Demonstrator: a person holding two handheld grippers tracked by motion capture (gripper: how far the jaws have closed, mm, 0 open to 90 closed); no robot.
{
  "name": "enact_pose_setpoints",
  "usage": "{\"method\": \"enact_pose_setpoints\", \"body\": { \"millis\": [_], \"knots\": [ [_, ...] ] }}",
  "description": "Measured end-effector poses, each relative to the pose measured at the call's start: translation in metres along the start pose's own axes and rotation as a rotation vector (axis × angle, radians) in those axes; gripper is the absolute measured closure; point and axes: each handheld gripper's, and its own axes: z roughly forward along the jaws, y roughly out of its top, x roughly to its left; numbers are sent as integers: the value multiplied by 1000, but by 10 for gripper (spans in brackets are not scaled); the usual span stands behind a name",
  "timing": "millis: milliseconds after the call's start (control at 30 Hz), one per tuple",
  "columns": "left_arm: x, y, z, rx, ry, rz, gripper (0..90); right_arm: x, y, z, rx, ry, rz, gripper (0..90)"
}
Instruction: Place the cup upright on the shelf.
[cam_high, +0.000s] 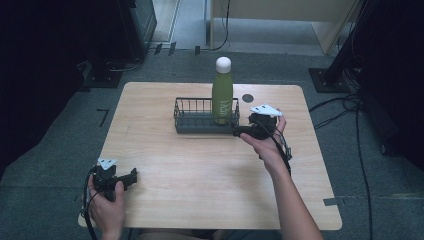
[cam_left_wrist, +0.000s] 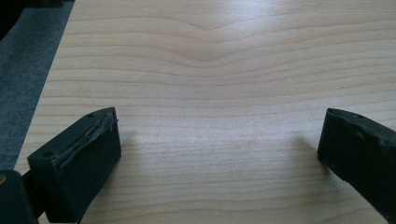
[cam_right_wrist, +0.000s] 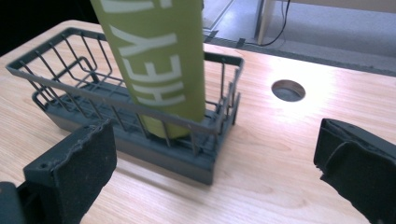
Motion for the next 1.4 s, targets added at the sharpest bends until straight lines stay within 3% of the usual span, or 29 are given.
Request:
{"method": "enact_pose_setpoints", "body": {
  "millis": [867, 1400],
  "knots": [
    [0, 0, 0, -1, 0, -1, 0, -49, -65, -43, 38, -101, 57, 0],
    [0, 0, 0, 1, 0, 2, 0, -75, -118, -68, 87, -173, 104, 0]
  ]
}}
